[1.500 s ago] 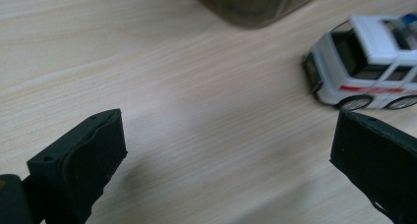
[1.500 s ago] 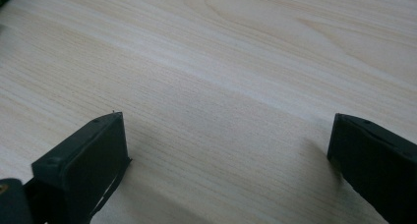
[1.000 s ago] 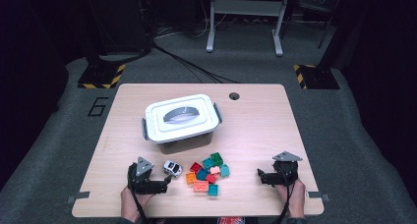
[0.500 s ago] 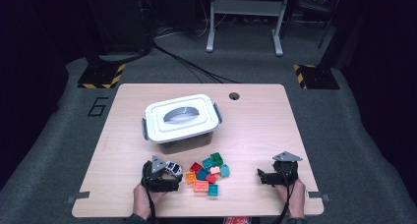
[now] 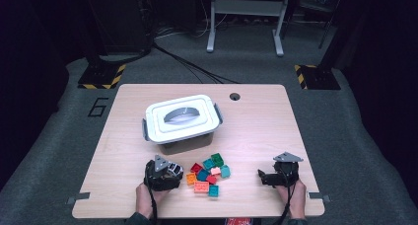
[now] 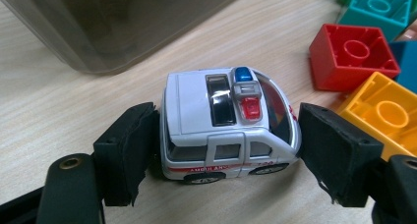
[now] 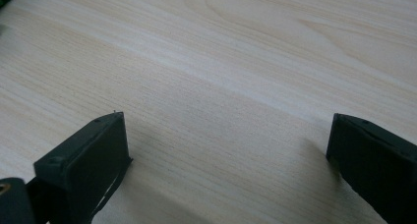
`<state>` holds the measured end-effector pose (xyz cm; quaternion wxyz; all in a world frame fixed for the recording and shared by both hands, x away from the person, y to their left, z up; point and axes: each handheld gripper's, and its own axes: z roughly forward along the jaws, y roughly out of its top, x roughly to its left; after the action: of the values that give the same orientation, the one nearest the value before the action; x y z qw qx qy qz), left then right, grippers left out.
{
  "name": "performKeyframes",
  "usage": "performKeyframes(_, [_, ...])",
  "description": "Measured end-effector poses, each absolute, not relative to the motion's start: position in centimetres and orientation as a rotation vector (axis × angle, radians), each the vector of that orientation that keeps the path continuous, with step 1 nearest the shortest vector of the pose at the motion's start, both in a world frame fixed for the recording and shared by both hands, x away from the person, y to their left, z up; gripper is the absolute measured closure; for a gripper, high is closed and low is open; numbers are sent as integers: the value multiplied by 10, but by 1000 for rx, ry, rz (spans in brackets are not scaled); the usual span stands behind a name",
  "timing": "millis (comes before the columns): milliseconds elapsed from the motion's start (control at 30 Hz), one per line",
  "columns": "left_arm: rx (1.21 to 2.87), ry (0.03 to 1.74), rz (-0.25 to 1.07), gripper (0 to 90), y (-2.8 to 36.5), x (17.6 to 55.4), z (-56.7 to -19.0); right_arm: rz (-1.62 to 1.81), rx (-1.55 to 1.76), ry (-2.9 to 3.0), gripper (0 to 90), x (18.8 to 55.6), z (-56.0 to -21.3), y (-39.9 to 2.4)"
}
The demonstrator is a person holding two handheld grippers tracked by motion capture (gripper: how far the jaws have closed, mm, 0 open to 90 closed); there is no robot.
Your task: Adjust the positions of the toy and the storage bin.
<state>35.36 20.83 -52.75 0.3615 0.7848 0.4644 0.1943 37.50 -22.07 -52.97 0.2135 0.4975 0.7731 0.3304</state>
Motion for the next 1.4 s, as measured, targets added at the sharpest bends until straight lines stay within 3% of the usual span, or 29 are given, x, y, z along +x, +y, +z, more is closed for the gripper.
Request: performKeyframes(1400, [2000, 1209, 550, 259, 212, 351, -524, 917, 1367, 2150, 16, 374, -529, -221])
